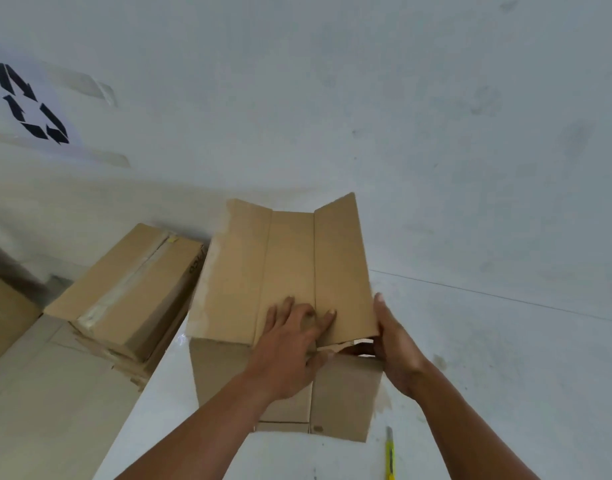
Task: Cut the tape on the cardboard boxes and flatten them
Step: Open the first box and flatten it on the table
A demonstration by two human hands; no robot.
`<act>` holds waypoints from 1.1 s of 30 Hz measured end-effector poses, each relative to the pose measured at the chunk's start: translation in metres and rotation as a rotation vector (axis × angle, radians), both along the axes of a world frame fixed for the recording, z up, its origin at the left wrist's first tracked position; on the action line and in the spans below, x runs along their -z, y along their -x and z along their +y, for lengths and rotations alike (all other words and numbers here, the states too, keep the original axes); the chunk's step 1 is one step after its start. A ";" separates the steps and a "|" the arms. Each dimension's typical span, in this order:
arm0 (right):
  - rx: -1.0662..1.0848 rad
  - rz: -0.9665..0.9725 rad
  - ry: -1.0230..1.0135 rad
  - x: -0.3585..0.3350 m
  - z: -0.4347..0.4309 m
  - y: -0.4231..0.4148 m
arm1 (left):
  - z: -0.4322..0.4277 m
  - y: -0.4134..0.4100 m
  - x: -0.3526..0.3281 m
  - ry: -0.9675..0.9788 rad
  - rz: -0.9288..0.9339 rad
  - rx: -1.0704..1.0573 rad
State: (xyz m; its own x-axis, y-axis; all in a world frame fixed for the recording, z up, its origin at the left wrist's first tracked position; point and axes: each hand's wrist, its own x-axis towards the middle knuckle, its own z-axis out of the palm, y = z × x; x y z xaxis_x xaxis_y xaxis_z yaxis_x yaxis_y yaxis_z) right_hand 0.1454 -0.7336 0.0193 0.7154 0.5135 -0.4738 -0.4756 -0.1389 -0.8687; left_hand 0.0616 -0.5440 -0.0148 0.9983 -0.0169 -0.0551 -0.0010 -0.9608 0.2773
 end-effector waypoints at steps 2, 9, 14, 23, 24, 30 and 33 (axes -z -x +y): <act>0.036 0.022 -0.054 0.005 -0.002 0.000 | 0.004 -0.009 0.003 -0.013 0.012 0.012; 0.109 -0.102 0.338 0.056 0.017 0.004 | 0.027 -0.008 0.047 -0.015 0.200 0.064; 0.210 0.015 0.425 0.102 0.038 0.013 | 0.068 0.000 0.088 0.027 0.427 0.047; 0.210 -0.094 1.140 0.156 0.069 0.032 | 0.137 0.002 0.130 0.129 0.418 -0.511; 0.225 -0.066 1.145 0.157 0.073 0.033 | 0.140 -0.001 0.130 0.173 0.421 -0.584; 0.353 0.112 1.000 0.158 0.081 0.035 | 0.159 -0.024 0.128 0.462 0.411 -0.868; 0.418 0.024 0.867 0.149 0.077 0.038 | 0.159 -0.026 0.124 0.557 0.449 -0.809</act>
